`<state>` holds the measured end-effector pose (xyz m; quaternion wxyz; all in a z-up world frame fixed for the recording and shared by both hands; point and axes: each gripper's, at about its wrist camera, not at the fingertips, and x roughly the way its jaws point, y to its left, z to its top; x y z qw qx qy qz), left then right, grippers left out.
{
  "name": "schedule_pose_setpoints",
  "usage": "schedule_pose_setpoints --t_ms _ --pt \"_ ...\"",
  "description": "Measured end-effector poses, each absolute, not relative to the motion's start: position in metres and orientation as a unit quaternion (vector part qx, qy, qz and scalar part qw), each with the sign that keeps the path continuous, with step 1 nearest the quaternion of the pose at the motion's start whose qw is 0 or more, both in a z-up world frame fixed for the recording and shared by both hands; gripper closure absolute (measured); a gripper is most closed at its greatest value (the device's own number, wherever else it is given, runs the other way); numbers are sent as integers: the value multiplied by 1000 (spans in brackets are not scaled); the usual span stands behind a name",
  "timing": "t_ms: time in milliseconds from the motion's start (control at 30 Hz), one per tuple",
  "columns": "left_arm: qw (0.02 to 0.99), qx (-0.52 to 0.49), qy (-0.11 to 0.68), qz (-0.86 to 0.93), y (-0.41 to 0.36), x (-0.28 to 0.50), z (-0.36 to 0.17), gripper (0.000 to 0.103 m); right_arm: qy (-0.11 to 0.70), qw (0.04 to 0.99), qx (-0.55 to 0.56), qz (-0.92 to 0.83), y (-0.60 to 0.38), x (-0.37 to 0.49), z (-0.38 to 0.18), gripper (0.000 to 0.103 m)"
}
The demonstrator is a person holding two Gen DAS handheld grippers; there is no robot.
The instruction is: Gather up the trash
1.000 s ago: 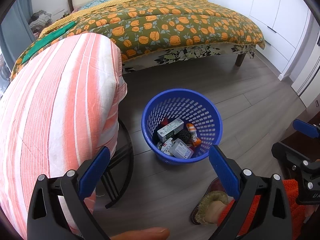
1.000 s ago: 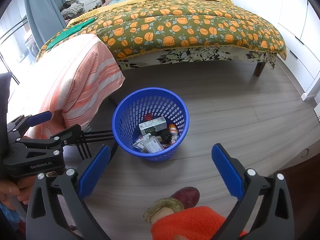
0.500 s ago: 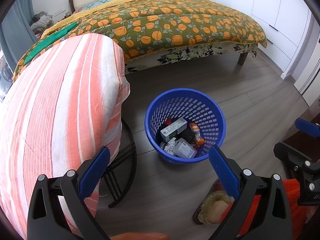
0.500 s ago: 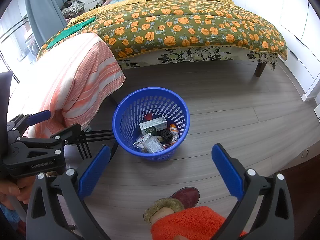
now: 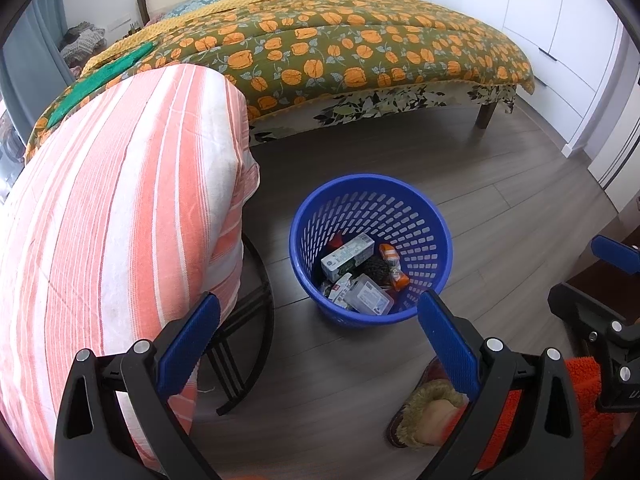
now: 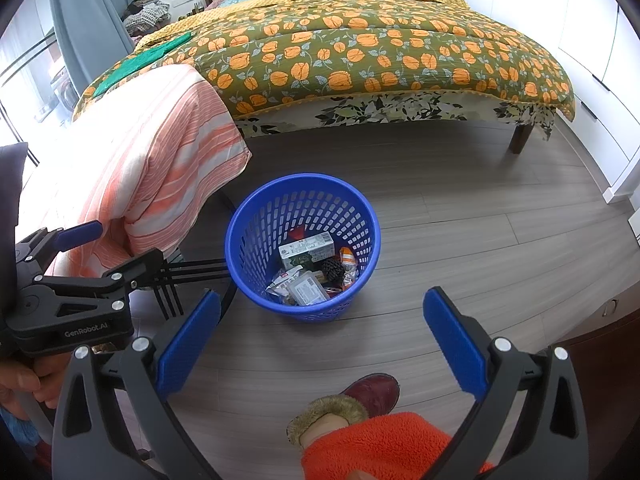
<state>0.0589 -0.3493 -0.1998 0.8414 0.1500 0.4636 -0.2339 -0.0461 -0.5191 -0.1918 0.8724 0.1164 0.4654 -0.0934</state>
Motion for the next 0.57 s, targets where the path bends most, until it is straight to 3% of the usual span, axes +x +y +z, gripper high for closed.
schedule_pose_setpoints --t_ms 567 --pt "844 160 458 -231 -352 55 -196 5 466 871 120 -98 -522 -48 -191 5"
